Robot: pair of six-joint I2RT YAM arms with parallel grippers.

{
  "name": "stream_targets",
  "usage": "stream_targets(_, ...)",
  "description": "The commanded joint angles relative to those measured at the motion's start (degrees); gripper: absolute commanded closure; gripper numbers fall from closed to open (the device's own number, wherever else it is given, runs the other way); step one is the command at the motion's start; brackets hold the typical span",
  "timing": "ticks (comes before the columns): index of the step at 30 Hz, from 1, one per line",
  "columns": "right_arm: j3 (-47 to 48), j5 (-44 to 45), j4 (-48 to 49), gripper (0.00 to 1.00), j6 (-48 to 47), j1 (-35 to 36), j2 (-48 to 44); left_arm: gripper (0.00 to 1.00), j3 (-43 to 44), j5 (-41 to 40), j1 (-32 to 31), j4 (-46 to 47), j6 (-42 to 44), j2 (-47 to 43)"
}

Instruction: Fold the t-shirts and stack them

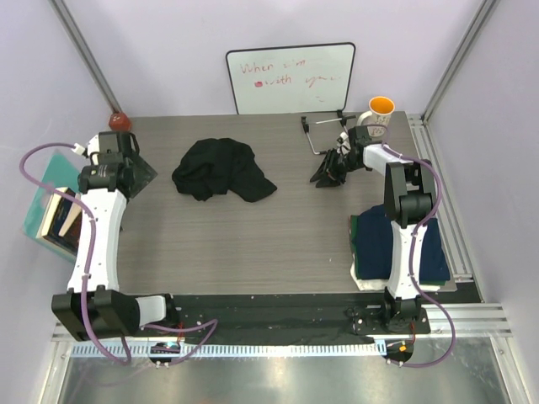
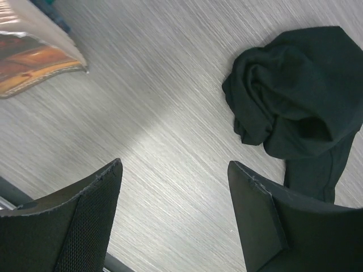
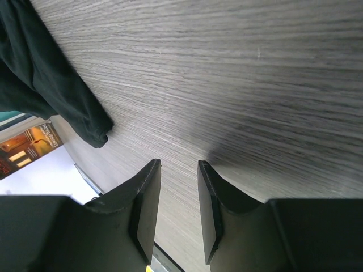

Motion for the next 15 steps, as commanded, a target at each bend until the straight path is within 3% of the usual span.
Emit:
stream_targets(1,0.21,-1.35,2.34,0.62,0.76,0.24,-0.85,0.24,-2.25,-3.05,0.61,-0.32,-1.67,-2.13)
stream_targets(6,0.22,-1.53,2.34,0.62,0.76,0.24,-1.73,0.23,-4.01,0.46,1.84,0.74,-3.52,-1.16)
stream_targets(12,-3.3,-1.0,2.86,0.59,0.06,0.24,-2.96,0.2,-1.82,-6.29,2.81,-1.27,-3.43,1.03)
stream_targets(15,-4.7,-0.91,3.3,0.59,-0.12,0.24,-3.14,0.2,-1.28,-3.25,3.16,-2.25,-3.7,2.27)
